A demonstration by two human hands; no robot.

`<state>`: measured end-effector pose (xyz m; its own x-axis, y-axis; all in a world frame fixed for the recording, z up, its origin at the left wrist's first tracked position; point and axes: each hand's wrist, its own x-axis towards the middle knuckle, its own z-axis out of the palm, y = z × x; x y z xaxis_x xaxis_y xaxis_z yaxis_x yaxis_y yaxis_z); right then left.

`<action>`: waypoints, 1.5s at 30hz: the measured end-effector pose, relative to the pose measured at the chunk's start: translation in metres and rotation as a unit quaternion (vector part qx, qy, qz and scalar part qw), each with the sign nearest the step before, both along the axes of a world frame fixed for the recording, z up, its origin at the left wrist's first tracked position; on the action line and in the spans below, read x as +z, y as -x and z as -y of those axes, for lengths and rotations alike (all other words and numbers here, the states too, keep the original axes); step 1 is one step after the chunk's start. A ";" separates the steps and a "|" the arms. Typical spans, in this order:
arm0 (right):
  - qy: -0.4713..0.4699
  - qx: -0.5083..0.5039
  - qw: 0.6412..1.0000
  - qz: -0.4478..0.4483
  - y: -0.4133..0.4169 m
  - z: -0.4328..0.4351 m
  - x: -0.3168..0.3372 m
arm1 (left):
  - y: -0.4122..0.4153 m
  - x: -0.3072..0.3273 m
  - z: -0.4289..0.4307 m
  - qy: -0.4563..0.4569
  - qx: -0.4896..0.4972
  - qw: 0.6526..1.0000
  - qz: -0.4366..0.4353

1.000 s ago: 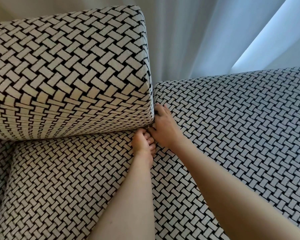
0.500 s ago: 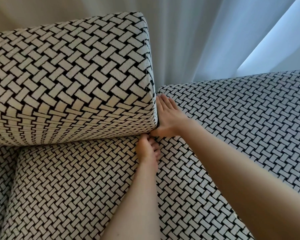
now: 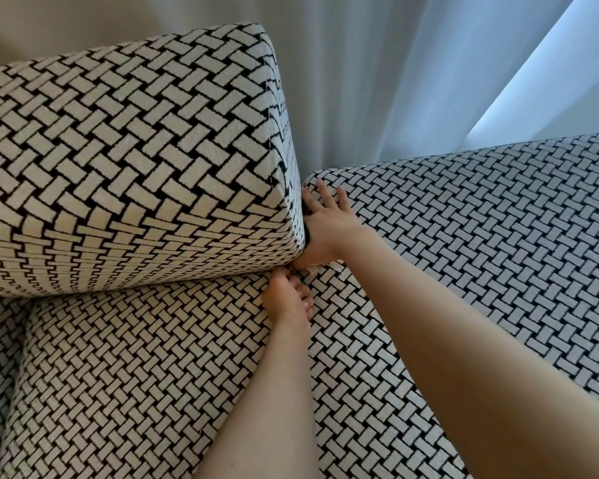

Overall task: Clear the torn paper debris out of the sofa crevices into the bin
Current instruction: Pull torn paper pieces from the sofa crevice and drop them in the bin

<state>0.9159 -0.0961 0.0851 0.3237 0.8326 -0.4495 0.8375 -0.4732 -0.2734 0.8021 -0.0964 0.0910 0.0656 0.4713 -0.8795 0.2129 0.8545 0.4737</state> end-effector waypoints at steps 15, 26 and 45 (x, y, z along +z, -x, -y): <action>-0.062 -0.040 0.997 -0.022 0.010 0.003 -0.006 | 0.000 0.002 0.001 0.000 0.004 1.000 -0.005; 0.016 -0.030 0.999 -0.016 0.015 0.003 0.001 | 0.001 0.006 0.000 0.004 0.001 1.000 0.016; -0.230 -0.187 0.952 -0.079 0.053 0.036 -0.006 | 0.007 0.011 0.000 -0.002 -0.034 0.998 0.056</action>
